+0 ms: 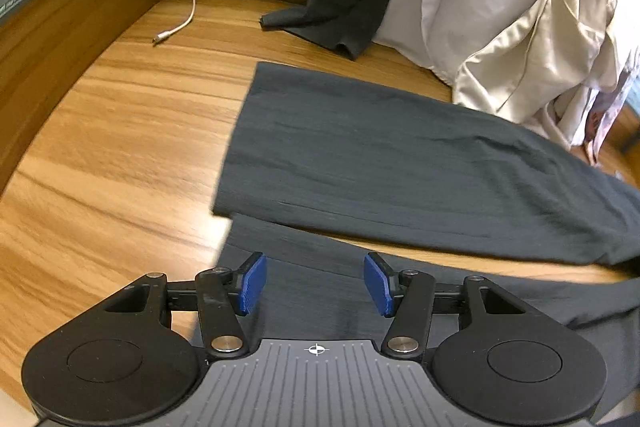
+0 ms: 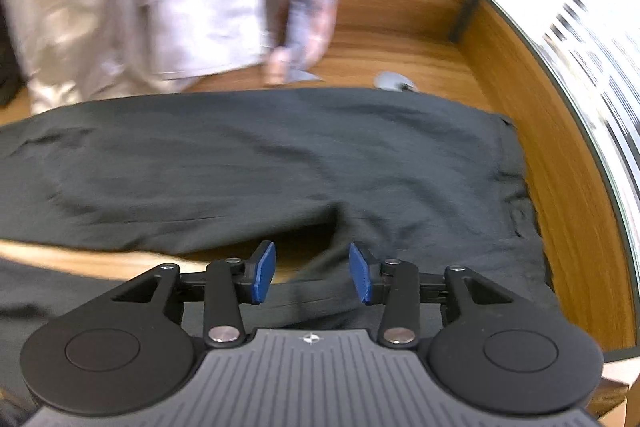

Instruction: Fold clothes

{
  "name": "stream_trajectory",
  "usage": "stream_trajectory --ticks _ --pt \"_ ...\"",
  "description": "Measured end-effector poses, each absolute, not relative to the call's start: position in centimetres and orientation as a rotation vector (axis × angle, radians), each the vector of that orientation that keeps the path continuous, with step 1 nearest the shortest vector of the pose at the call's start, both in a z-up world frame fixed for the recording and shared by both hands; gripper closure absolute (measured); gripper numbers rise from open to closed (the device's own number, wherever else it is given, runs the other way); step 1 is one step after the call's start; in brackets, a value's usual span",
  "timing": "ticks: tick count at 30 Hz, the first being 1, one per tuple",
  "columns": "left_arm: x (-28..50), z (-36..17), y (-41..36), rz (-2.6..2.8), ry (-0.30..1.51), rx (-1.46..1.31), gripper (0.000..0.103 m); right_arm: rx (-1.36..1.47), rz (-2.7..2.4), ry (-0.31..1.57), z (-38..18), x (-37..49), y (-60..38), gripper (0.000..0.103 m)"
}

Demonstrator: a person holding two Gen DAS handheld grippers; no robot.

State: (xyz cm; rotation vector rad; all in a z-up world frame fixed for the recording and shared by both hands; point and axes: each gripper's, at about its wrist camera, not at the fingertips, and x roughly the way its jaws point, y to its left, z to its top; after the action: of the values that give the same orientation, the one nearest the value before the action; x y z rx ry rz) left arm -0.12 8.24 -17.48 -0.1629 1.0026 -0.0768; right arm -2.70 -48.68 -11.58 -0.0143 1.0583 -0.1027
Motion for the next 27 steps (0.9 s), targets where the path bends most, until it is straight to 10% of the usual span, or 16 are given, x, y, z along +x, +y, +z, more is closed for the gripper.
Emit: stream_trajectory --ticks 27 --pt "-0.2 -16.6 11.6 -0.414 0.934 0.203 0.042 -0.287 0.999 0.924 -15.2 3.8 -12.9 0.057"
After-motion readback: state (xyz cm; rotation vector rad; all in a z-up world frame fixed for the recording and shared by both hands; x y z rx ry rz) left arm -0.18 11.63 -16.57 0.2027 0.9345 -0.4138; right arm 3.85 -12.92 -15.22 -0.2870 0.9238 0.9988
